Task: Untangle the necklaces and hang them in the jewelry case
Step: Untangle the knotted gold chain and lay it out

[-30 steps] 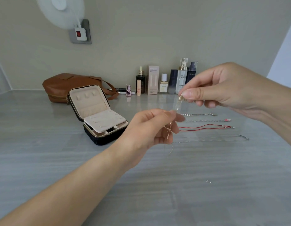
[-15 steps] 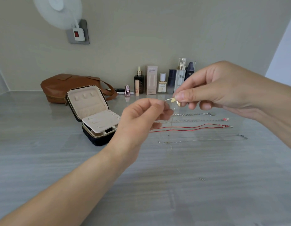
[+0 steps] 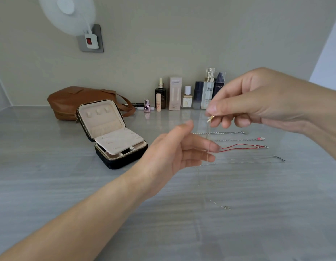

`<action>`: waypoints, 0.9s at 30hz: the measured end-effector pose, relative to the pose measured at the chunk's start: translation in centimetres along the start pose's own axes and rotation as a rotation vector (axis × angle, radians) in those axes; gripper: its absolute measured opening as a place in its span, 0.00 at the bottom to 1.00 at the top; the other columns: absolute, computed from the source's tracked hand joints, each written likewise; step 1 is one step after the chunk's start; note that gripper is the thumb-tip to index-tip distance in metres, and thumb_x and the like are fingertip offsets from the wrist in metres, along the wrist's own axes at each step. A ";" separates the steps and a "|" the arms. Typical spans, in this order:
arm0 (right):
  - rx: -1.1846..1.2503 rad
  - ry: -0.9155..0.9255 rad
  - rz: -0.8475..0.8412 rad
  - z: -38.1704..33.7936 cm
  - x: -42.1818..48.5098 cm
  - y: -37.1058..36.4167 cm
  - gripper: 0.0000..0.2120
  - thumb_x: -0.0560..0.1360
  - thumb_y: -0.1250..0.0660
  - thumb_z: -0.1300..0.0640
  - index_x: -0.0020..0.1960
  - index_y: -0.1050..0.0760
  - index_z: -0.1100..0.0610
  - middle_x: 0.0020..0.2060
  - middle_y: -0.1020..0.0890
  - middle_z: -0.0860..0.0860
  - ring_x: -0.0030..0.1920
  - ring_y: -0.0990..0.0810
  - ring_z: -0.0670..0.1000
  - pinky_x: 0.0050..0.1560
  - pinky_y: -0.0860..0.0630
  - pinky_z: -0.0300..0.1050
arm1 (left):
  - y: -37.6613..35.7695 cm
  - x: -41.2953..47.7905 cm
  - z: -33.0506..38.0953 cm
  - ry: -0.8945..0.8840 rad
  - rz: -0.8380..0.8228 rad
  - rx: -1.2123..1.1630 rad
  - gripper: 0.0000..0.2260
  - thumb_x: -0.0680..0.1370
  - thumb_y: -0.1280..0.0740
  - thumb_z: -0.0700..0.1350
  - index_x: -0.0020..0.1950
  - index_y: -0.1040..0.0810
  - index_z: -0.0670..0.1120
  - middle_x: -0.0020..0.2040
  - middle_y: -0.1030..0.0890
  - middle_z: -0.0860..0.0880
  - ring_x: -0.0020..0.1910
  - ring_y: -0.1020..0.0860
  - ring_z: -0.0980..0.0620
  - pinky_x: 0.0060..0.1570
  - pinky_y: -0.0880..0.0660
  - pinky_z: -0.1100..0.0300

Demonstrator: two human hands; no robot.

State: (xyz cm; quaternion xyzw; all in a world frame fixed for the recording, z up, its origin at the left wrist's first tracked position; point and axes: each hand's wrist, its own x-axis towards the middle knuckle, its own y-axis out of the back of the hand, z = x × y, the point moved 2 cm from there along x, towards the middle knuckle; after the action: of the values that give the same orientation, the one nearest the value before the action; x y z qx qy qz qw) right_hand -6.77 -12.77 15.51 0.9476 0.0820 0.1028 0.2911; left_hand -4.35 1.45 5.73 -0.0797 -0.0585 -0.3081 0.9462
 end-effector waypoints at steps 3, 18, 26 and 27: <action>-0.084 0.023 -0.021 -0.4 -0.1 0.3 0.02 0.66 0.29 0.61 0.37 0.19 0.60 0.29 0.17 0.52 0.25 0.24 0.42 0.22 0.35 0.31 | -0.4 -0.1 0.0 0.009 -0.035 0.012 0.23 0.73 0.45 0.56 0.39 0.16 0.44 0.42 0.16 0.46 0.41 0.21 0.50 0.59 0.30 0.48; 0.075 -0.023 0.184 1.1 -0.7 5.8 0.04 0.65 0.33 0.68 0.39 0.22 0.63 0.25 0.21 0.52 0.24 0.28 0.44 0.18 0.37 0.31 | 0.6 0.1 -0.2 -0.037 0.054 0.143 0.10 0.69 0.35 0.50 0.34 0.18 0.47 0.29 0.24 0.51 0.29 0.31 0.54 0.35 0.30 0.63; 0.238 -0.153 0.305 7.2 -3.2 8.8 0.07 0.63 0.34 0.65 0.30 0.18 0.58 0.24 0.21 0.52 0.23 0.28 0.44 0.18 0.38 0.32 | 1.7 0.1 0.3 0.055 0.099 0.386 0.09 0.68 0.33 0.49 0.34 0.19 0.46 0.29 0.23 0.51 0.25 0.33 0.56 0.30 0.28 0.65; 0.243 -0.194 0.309 8.2 -3.5 9.0 0.08 0.64 0.34 0.66 0.31 0.18 0.59 0.25 0.21 0.53 0.23 0.28 0.44 0.18 0.38 0.32 | 1.8 0.1 0.3 0.074 0.099 0.449 0.08 0.70 0.33 0.48 0.35 0.19 0.46 0.29 0.22 0.52 0.25 0.32 0.56 0.30 0.29 0.65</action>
State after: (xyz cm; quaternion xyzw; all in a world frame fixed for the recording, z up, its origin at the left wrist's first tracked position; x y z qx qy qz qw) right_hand -7.32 -25.25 13.45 0.9825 -0.0807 0.0437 0.1618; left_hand -3.19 2.88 5.84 0.1415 -0.0867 -0.2431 0.9557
